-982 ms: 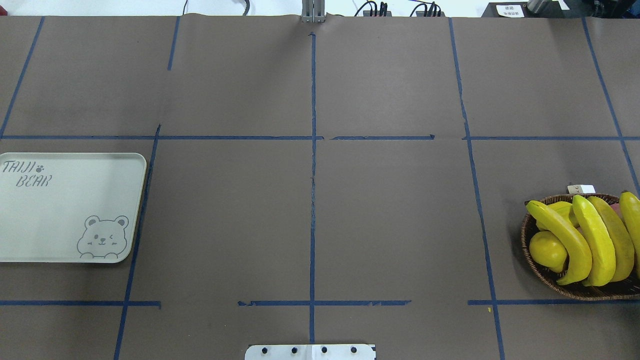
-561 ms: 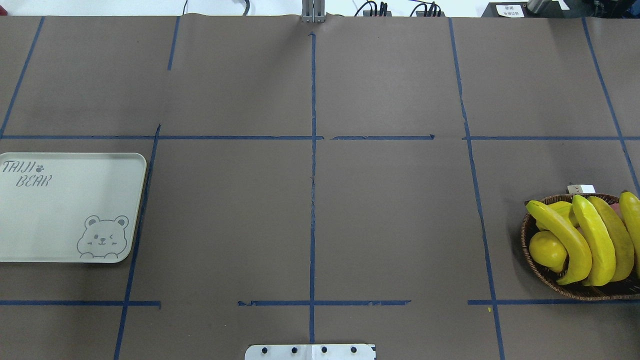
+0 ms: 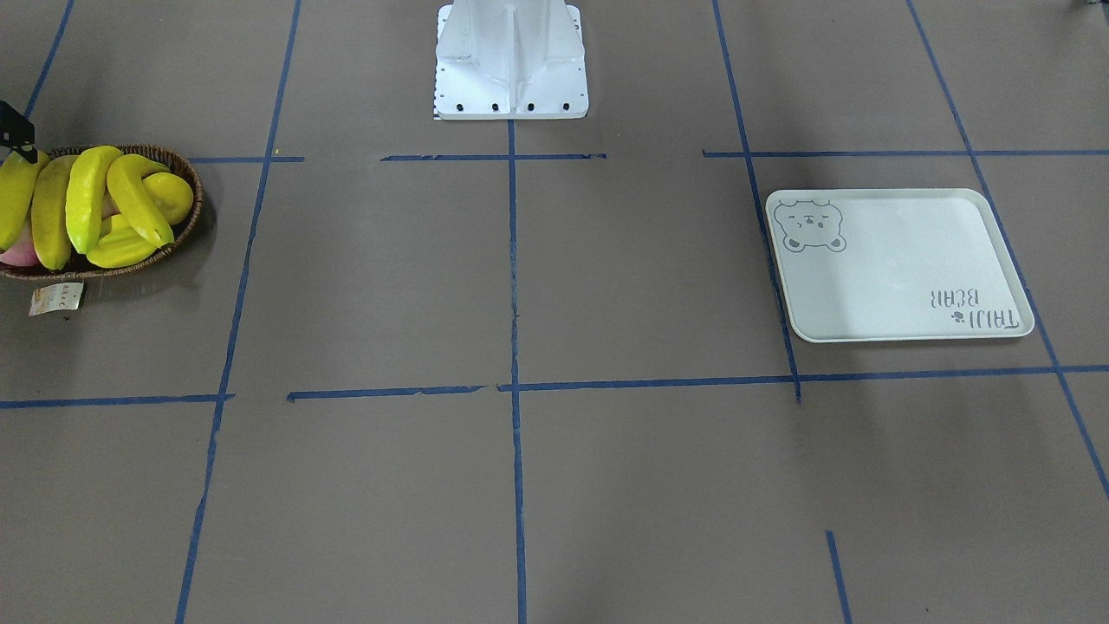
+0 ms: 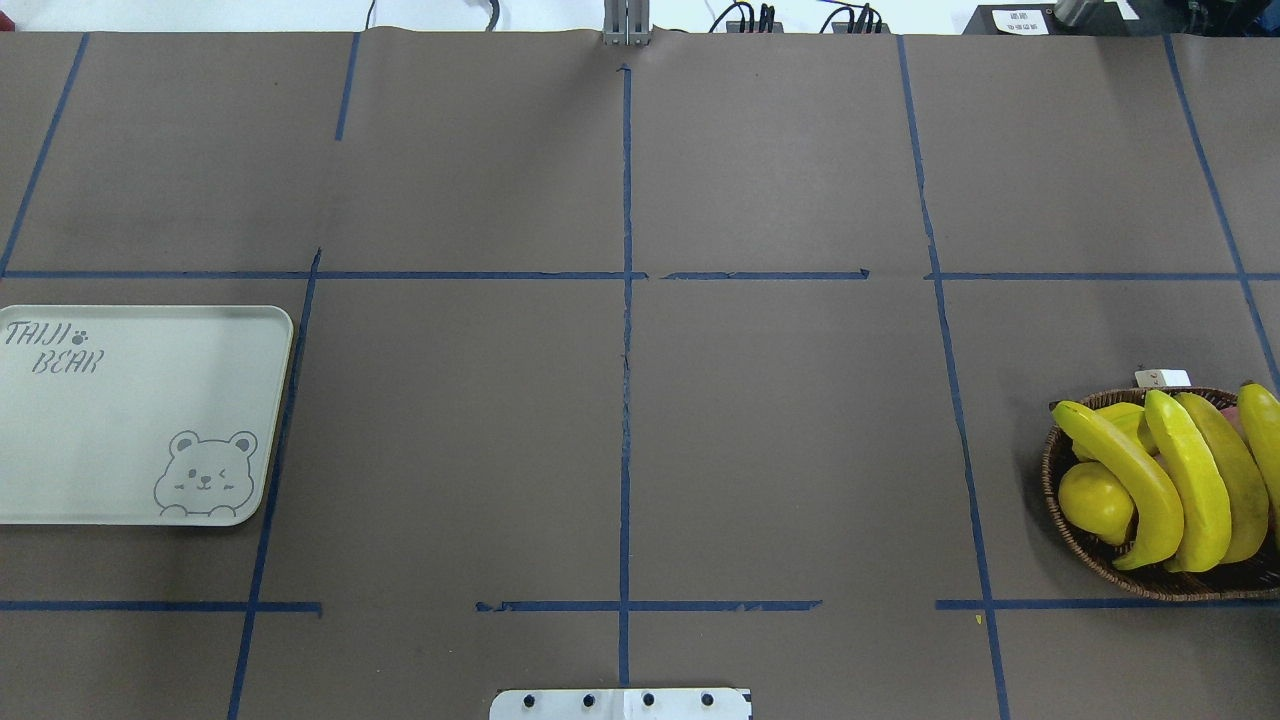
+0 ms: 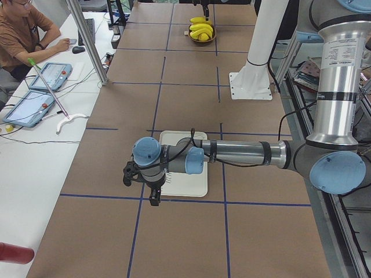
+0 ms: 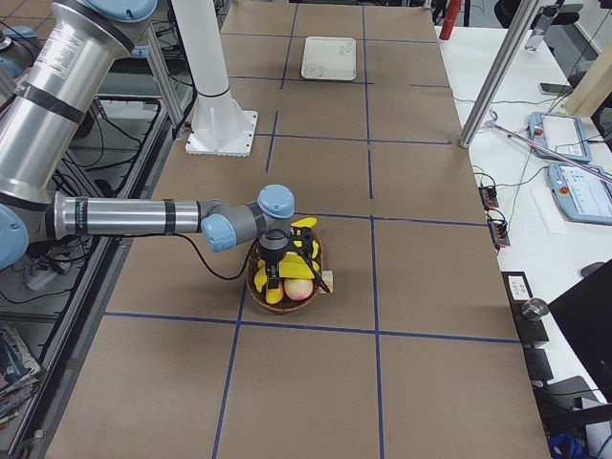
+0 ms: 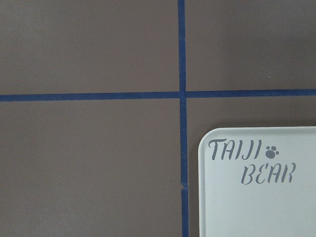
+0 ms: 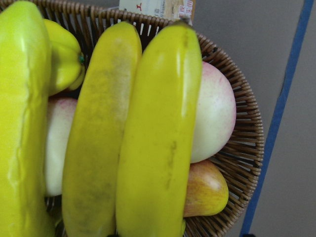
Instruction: Transfer all bananas from basket to plate
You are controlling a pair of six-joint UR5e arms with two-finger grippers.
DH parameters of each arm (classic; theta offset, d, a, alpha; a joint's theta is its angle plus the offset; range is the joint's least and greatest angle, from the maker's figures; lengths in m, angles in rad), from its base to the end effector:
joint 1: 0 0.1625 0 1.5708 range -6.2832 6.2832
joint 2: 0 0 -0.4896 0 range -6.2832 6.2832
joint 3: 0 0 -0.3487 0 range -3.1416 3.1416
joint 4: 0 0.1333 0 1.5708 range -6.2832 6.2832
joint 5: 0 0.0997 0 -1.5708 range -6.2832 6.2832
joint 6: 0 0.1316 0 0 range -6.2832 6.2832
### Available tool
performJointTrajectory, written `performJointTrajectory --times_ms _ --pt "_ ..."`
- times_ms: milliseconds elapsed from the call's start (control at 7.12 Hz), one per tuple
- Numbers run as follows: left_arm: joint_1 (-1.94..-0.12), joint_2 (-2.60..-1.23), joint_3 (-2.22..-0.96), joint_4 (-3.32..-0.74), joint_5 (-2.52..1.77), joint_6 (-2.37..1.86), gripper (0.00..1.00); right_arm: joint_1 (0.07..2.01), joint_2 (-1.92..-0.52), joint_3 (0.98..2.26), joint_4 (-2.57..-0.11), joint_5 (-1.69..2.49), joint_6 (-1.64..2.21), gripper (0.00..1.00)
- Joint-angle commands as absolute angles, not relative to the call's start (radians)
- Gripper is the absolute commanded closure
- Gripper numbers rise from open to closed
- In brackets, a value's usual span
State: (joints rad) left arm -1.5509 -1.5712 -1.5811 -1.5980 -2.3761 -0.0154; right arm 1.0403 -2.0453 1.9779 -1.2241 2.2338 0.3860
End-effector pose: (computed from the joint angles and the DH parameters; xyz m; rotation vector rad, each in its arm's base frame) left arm -0.0294 -0.4526 0.7357 0.0216 0.8057 0.0195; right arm -0.0807 -0.2409 0.6937 -0.0502 -0.7110 -0.2309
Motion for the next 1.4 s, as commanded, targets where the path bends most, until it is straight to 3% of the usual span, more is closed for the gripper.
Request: performJointTrajectory --times_ms 0,561,702,842,1263 --pt "-1.551 -1.574 -1.58 -1.597 -2.376 -0.015 0.0 1.028 -2.042 1.974 -1.224 2.235 0.387 0.14" --pt "-1.551 -1.577 -1.582 -1.597 -2.376 -0.017 0.0 1.012 -2.023 1.959 -1.226 2.235 0.387 0.17" --pt "-1.551 -1.577 -1.58 -1.597 -2.376 -0.017 0.0 1.012 -2.023 1.957 -1.226 2.235 0.387 0.23" --pt "-1.551 -1.578 -1.58 -1.597 -2.376 -0.017 0.0 1.012 -2.023 1.956 -1.226 2.235 0.387 0.45" --pt "-1.551 -1.58 -1.577 -1.597 -2.376 -0.017 0.0 1.014 -2.025 1.959 -1.221 2.243 0.376 0.93"
